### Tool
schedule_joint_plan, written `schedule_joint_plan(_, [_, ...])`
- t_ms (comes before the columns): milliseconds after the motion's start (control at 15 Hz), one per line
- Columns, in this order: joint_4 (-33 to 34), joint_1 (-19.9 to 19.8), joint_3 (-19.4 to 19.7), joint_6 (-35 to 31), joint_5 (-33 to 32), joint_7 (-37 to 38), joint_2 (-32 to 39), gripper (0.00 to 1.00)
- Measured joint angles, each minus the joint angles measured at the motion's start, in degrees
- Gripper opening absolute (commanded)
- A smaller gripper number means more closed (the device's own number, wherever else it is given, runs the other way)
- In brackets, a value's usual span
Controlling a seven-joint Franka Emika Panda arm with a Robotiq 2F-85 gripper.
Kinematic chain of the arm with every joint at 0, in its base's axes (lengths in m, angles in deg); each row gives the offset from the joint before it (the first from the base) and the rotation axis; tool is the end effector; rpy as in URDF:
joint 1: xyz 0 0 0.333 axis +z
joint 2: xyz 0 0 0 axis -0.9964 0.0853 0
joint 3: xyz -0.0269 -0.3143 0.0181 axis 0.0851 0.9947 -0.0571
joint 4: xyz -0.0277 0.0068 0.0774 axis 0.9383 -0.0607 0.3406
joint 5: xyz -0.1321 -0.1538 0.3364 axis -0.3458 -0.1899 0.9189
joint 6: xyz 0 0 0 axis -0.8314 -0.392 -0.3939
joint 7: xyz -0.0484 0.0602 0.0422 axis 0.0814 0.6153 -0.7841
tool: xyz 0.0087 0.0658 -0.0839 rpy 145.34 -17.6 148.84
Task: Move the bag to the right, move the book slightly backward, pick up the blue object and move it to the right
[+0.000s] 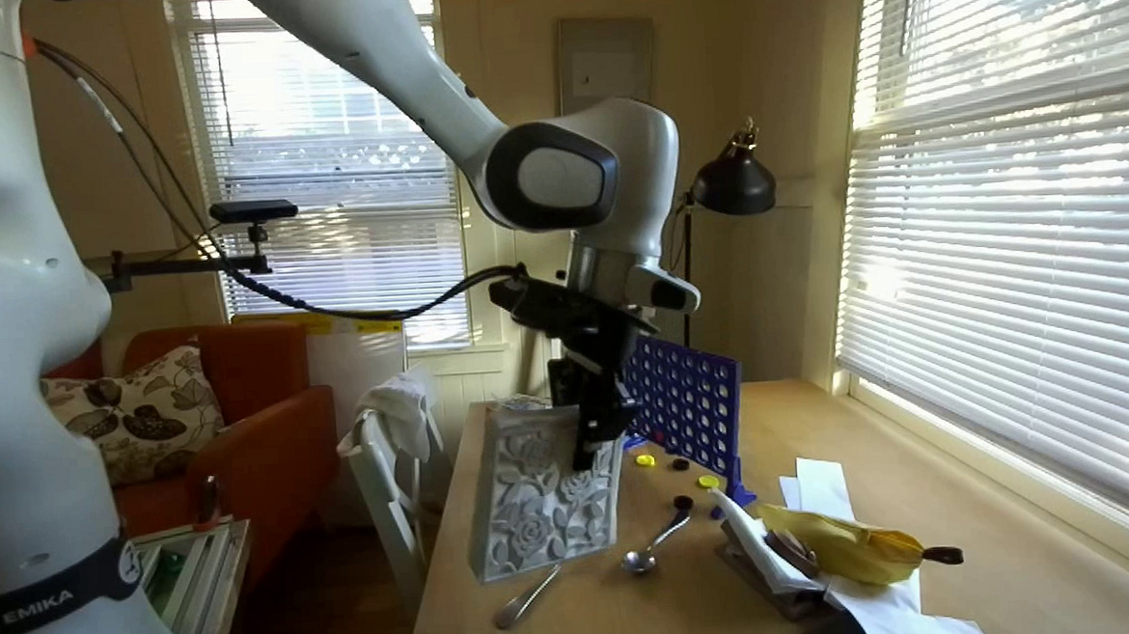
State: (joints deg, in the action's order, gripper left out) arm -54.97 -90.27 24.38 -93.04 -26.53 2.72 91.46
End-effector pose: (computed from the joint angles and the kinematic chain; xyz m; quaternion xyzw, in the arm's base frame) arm 0.5011 -0.0842 0.3122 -0.9926 -0.0761 0.0917 0.0237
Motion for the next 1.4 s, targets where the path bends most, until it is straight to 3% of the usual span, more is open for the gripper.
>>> schedule_joint_plan(133, [-1.82, -0.01, 0.03, 4.28, -0.15, -5.54, -2.58, 0.06])
schedule_joint_plan(200, [-2.25, -0.01, 0.12, 6.34, -0.71, -8.15, -3.47, 0.22])
schedule_joint_plan(533, [-2.09, -0.58, 1.01, 8.95, -3.21, -9.41, -4.13, 0.22])
schedule_joint_plan(600, [-2.08, -0.58, 1.01, 8.95, -3.21, -9.43, -4.13, 0.06])
schedule_joint_plan(800, [-3.24, 0.15, 0.14, 8.54, -4.94, -11.97, -4.37, 0.06])
schedule_joint_plan(1133, [-16.56, 4.37, -3.72, 5.25, -9.74, -14.45, -11.75, 0.06])
schedule_joint_plan(1400, [-29.05, 6.8, -4.6, 3.7, -15.99, -17.22, -20.82, 0.06])
